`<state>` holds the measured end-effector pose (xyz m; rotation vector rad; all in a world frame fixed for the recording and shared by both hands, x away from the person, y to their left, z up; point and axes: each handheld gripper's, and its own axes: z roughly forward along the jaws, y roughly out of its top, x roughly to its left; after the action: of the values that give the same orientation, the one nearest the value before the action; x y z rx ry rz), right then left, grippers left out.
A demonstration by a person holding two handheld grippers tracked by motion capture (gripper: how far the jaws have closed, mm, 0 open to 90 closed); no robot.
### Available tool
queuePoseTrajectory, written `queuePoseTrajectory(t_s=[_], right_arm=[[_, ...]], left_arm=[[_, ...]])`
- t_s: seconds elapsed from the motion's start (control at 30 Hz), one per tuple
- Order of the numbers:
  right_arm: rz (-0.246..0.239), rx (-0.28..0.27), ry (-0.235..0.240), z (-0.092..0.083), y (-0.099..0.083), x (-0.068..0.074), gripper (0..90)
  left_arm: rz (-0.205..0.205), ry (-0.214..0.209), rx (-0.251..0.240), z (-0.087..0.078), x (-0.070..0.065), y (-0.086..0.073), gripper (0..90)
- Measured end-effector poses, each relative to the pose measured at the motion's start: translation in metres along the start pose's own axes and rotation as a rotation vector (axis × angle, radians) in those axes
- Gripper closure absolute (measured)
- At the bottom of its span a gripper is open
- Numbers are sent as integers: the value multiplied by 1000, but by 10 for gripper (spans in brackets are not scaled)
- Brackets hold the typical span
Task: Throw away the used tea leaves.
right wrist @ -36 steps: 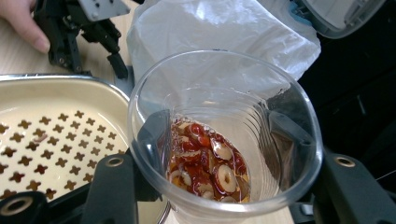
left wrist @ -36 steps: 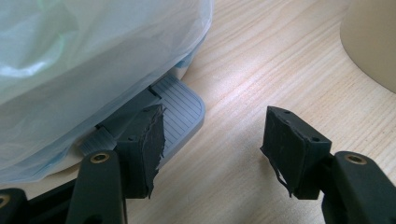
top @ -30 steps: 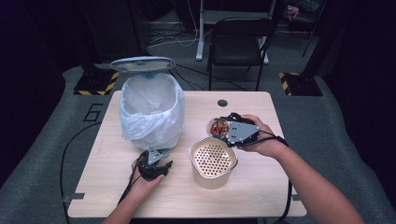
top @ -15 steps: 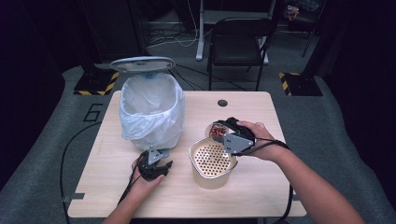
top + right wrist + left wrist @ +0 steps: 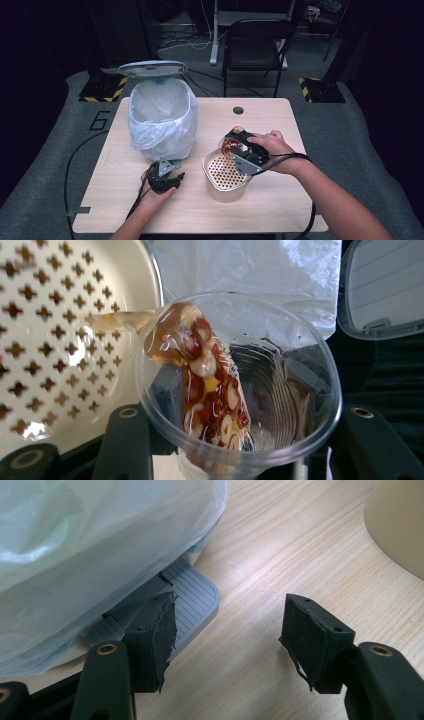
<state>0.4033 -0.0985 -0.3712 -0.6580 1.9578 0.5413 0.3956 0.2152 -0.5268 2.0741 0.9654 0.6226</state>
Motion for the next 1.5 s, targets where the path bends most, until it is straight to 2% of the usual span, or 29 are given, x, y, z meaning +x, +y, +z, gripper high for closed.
queuePoseTrajectory(t_s=[0.23, 0.27, 0.3, 0.33, 0.47, 0.5, 0.57, 0.67, 0.7, 0.73, 0.77, 0.8, 0.87, 0.9, 0.93, 0.97, 1.03, 1.1, 1.13, 1.17, 1.23, 1.27, 1.5], right_arm=[[-165, 57, -41, 1, 7, 8, 472], [-202, 73, -41, 1, 9, 10, 473], [-202, 73, -41, 1, 9, 10, 473], [-224, 76, -55, 1, 9, 10, 473], [-366, 109, -94, 2, 13, 15, 474], [-399, 119, -110, 2, 14, 16, 474], [-445, 127, -114, 2, 15, 18, 475], [-498, 131, -156, 2, 15, 23, 475], [-547, 138, -152, 2, 16, 21, 476], [-554, 139, -176, 2, 16, 25, 477], [-554, 139, -176, 2, 16, 25, 477], [-565, 144, -184, 2, 16, 25, 477], [-608, 158, -216, 1, 17, 28, 479], [-602, 155, -196, 3, 17, 31, 480], [-630, 158, -227, 2, 19, 34, 480], [-630, 158, -227, 2, 19, 34, 480], [-666, 153, -259, 1, 21, 38, 482], [-664, 143, -257, 2, 21, 39, 482], [-635, 120, -281, 3, 21, 42, 482], [-713, 112, -238, 4, 24, 40, 483], [-660, 196, -197, -1, 19, 46, 482], [-664, 213, -180, -3, 18, 46, 483], [-657, 200, -190, -2, 19, 45, 483]], left_arm=[[0, 0, 0, 0, 0, 0, 386], [0, -1, 0, 0, 0, 0, 385], [0, -1, 0, 0, 0, 0, 386], [0, -1, 1, 0, 0, 0, 386], [-1, -2, 0, 0, 0, 0, 386], [11, 1, 2, 0, 1, 0, 386], [12, 1, 3, 0, 1, 0, 386], [16, 4, 2, 0, 1, 0, 386], [1, 1, -3, 0, 0, 0, 386], [-11, 1, -12, 1, -1, 0, 386], [-15, 2, -15, 1, -1, 0, 386], [-4, -2, -4, 0, 0, 0, 386], [-8, -3, -5, 0, 0, 0, 386], [1, -4, 2, 0, 0, 0, 386], [-1, -3, 0, 0, 0, 0, 386], [-2, -3, 0, 0, 0, 0, 386], [-2, -3, 0, 0, 0, 0, 386], [-2, -4, 0, 0, 0, 0, 386], [-2, -3, 0, 0, 0, 0, 386], [-2, -3, 0, 0, 0, 0, 386], [-1, -2, 0, 0, 0, 0, 386], [-1, -2, 0, 0, 0, 0, 386], [-1, -2, 0, 0, 0, 0, 386]])
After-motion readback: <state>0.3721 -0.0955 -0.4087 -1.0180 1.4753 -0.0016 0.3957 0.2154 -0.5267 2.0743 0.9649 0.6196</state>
